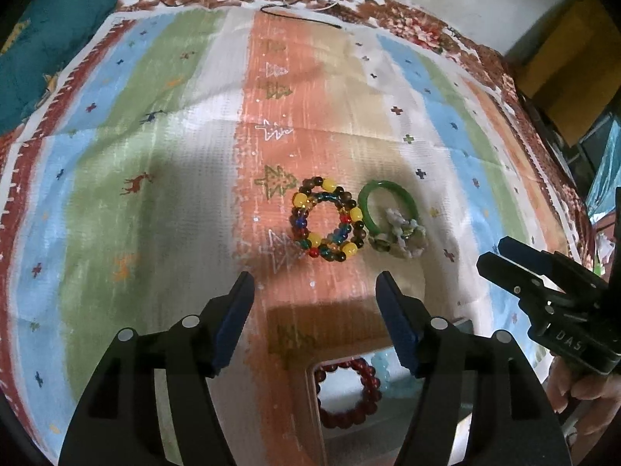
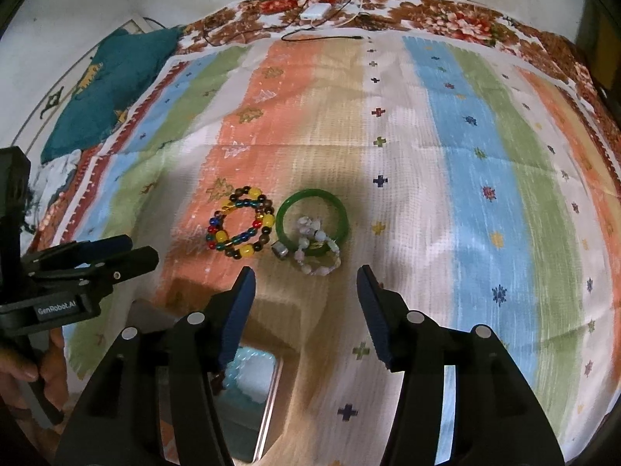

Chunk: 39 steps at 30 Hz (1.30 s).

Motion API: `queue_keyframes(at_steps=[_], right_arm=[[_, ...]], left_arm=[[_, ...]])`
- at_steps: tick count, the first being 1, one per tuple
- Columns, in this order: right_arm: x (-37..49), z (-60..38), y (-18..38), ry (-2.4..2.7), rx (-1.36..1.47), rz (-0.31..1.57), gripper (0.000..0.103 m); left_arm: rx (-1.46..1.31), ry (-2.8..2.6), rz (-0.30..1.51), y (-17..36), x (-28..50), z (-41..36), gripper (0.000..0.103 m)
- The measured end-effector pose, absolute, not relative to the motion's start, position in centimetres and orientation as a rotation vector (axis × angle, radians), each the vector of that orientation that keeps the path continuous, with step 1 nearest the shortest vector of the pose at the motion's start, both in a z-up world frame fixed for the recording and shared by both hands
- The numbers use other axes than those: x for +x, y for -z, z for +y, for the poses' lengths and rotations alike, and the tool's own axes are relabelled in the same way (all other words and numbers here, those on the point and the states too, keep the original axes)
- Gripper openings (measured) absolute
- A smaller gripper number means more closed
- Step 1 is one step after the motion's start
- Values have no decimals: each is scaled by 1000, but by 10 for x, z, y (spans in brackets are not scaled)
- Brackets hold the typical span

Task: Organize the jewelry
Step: 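Move left tool to multicolour bead bracelet while right tool moves to white charm bracelet, then close left gripper on multicolour bracelet while right gripper closes on white charm bracelet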

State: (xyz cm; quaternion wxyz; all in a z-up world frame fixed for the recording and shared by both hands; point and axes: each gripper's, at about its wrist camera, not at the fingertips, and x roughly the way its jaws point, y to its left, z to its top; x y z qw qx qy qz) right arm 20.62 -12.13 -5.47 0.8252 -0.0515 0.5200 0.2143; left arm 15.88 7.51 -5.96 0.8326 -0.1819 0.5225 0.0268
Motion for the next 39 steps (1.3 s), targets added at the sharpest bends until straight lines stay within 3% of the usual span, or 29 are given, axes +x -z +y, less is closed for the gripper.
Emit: queue_keyframes(at_steps=[25, 30, 31, 35, 39], right_arm=[[238, -109, 90, -451, -162, 1164, 55], [242, -108, 97, -443, -183, 1168, 55], [242, -107, 98, -444, -186, 1170, 55], [244, -104, 103, -450, -195, 1183, 42], [246, -101, 109, -450, -208, 1194, 39]], left_arm=[[-363, -37, 1165, 87, 204, 76, 62], [-344, -43, 1191, 96, 211, 76, 55], [-345, -44, 1200, 99, 212, 77, 49], [-354, -43, 1218, 106, 218, 80, 43], [-357, -32, 1227, 110, 222, 82, 40]])
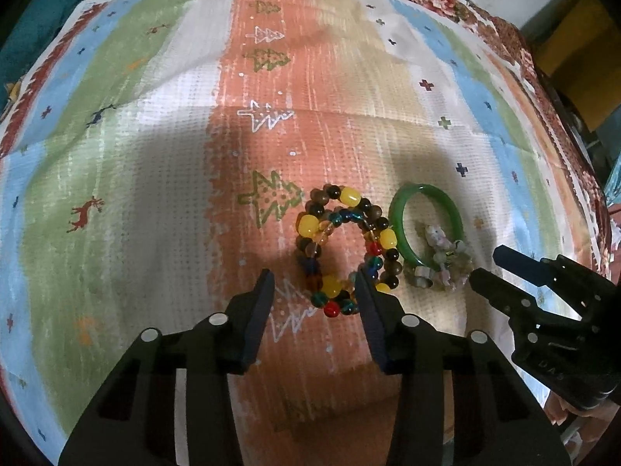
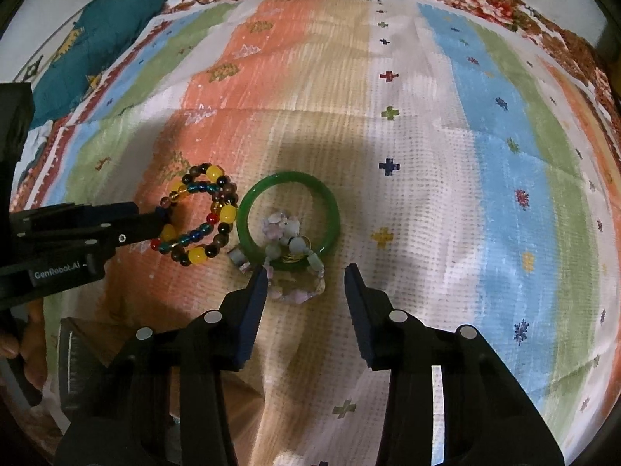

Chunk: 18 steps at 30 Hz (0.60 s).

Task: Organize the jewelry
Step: 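Close left gripper on multicolour bracelet while right gripper closes on white charm bracelet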

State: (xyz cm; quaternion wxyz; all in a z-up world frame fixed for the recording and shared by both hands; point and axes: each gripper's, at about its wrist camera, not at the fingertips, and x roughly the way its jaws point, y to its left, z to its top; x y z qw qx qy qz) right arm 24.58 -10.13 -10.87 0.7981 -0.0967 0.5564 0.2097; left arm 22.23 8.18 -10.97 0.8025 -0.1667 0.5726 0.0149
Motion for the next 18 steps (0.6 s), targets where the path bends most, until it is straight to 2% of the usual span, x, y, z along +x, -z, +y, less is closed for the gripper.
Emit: queue_keyframes(at_steps=[6, 8, 10, 18], right_arm=[[250, -98, 114, -454, -217, 1201, 31], [252, -98, 119, -454, -222, 1211, 24], [253, -98, 122, -451, -221, 1220, 17], [256, -98, 128, -456, -213, 1239, 9]], left_arm=[[-363, -18, 1241, 116, 226, 83, 26], [-363, -12, 1248, 119, 226, 83, 16], [-391, 4, 1251, 121, 225, 85, 13], [-383, -2, 1242, 119, 222, 84, 9]])
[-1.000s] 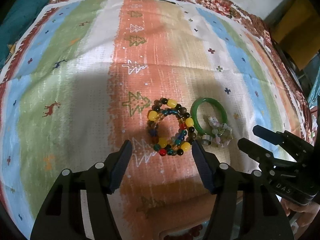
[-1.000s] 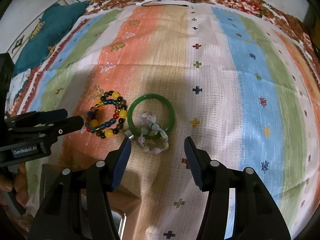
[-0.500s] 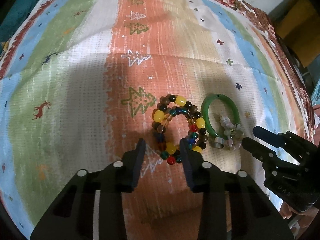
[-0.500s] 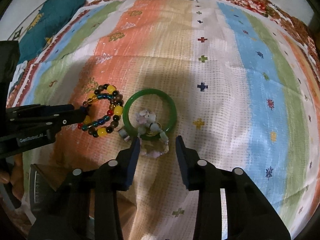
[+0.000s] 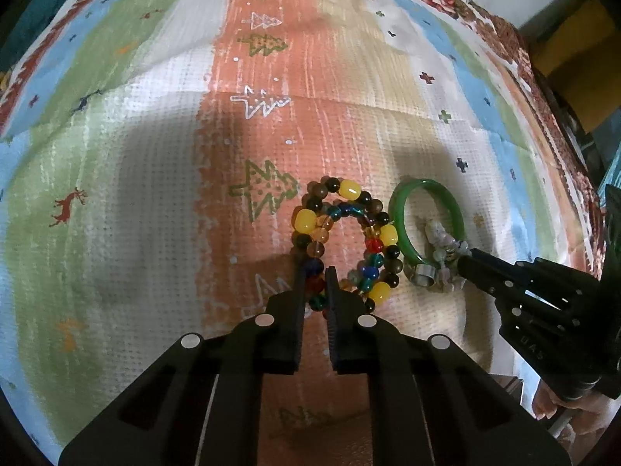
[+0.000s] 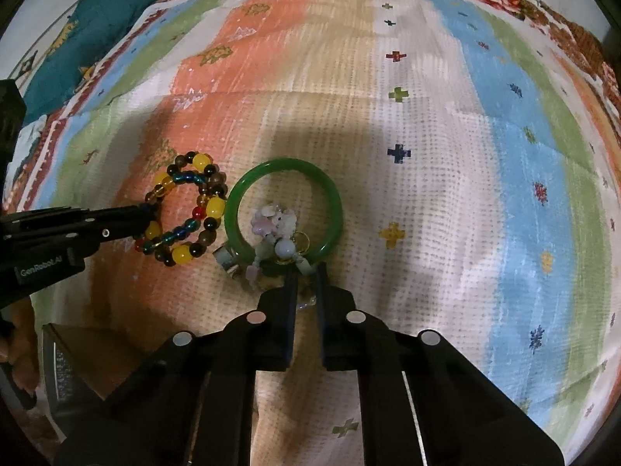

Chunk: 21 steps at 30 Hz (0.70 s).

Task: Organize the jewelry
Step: 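Close left gripper on multicolour bracelet while right gripper closes on white charm bracelet, then lift both held bracelets and carry them over the silver tin box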

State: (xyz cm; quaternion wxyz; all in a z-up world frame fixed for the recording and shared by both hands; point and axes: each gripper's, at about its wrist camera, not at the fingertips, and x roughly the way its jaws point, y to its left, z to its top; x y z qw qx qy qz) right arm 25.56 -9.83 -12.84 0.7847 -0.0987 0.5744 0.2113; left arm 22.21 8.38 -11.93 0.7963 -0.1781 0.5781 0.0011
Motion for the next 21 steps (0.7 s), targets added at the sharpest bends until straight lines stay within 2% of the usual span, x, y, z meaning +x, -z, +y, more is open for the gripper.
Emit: queue_keyframes(at_steps=[21], right_arm=[[240, -89, 78, -554, -179, 1148, 7]], left_arm=[[-365, 26, 1132, 63, 211, 77, 9]])
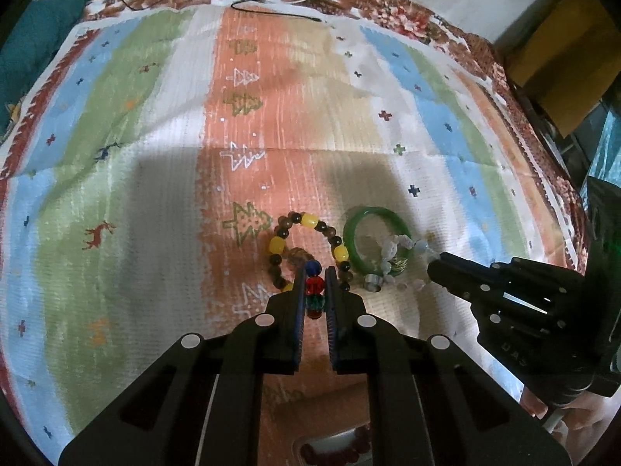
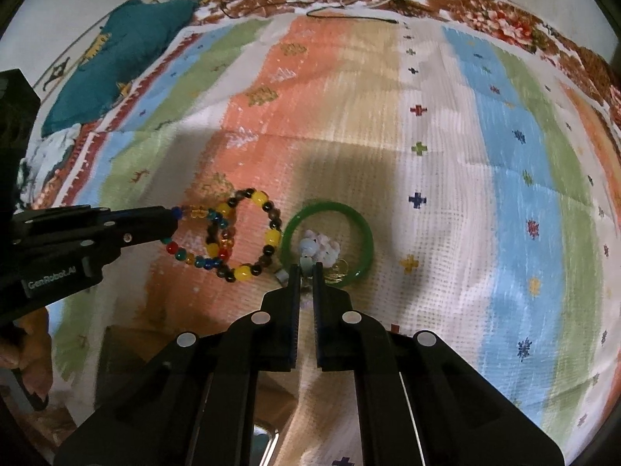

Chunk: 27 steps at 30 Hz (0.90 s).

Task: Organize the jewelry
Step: 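Lift both held bracelets and carry them over the silver tin box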

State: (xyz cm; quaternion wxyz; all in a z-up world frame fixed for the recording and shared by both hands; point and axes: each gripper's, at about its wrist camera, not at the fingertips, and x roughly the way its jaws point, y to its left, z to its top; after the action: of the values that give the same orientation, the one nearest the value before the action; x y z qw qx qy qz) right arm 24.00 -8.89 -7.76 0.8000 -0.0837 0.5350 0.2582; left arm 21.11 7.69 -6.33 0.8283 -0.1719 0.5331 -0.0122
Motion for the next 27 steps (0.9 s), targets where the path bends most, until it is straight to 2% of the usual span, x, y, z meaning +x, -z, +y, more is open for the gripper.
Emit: queue_keyframes(at_steps=[27], right_arm=[[201, -88, 36, -593, -177, 1044, 7]], left_arm=[[-328, 67, 1049, 17, 168, 60, 9]])
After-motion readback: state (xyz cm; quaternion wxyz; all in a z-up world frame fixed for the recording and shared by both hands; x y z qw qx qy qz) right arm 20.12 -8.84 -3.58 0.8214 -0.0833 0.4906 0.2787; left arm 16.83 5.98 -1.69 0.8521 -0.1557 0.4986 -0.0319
